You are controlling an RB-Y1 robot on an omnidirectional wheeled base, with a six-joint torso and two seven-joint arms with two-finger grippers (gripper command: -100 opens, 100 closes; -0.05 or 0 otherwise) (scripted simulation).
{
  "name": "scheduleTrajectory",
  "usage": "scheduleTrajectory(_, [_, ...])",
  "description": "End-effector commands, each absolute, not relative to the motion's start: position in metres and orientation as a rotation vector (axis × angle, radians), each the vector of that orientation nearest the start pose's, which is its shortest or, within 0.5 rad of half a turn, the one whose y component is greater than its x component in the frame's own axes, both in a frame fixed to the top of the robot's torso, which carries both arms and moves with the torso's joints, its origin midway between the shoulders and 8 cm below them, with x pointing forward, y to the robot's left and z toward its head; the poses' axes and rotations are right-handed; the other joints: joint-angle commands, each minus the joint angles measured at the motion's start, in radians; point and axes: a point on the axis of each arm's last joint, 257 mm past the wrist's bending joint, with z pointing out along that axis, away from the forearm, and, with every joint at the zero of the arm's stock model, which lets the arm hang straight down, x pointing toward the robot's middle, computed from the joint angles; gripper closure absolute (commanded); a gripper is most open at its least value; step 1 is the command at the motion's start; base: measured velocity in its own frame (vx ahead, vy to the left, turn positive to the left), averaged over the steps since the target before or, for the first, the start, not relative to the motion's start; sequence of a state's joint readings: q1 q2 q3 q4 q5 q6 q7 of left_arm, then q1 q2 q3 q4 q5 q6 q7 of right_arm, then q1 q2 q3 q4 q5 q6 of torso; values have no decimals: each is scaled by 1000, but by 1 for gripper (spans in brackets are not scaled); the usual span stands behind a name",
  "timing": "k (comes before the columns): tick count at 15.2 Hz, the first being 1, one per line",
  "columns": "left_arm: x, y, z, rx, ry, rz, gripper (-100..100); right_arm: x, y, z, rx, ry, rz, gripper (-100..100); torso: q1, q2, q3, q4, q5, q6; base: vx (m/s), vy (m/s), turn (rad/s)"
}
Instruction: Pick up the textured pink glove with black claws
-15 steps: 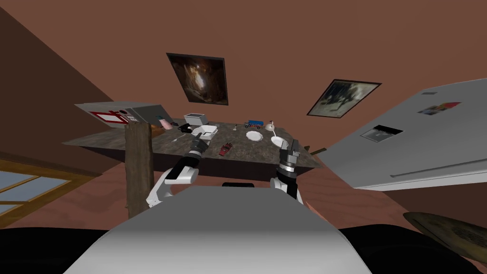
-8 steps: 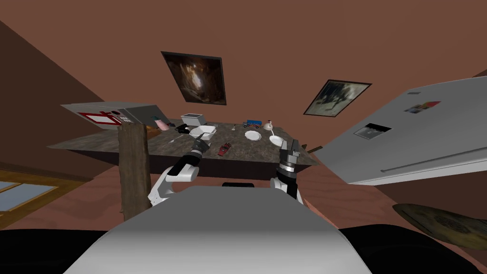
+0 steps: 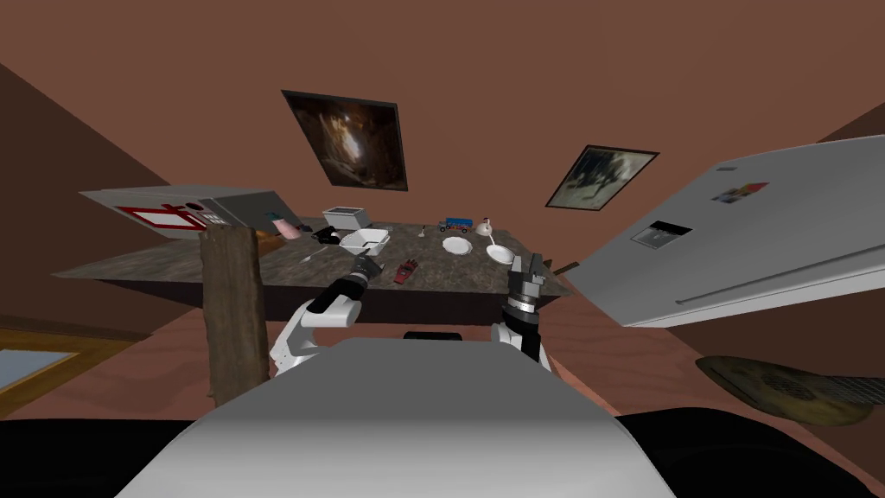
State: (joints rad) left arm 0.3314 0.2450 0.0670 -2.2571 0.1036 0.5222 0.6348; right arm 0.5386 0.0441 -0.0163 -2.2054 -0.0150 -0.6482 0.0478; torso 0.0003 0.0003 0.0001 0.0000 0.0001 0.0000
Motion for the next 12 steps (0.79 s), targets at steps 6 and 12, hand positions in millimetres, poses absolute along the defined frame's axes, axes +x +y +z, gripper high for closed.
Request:
scheduleTrajectory(6, [444,321,-178,-1864,920,-1361,-100,327,-294,7,646,549,1240,0,0,0,0,0,0,0,-4,1,-50])
scheduleTrajectory(12, [439,323,-200,-1986,913,-1302,-100,327,-294,7,646,549,1240,0,0,0,0,0,0,0,-5,2,-60])
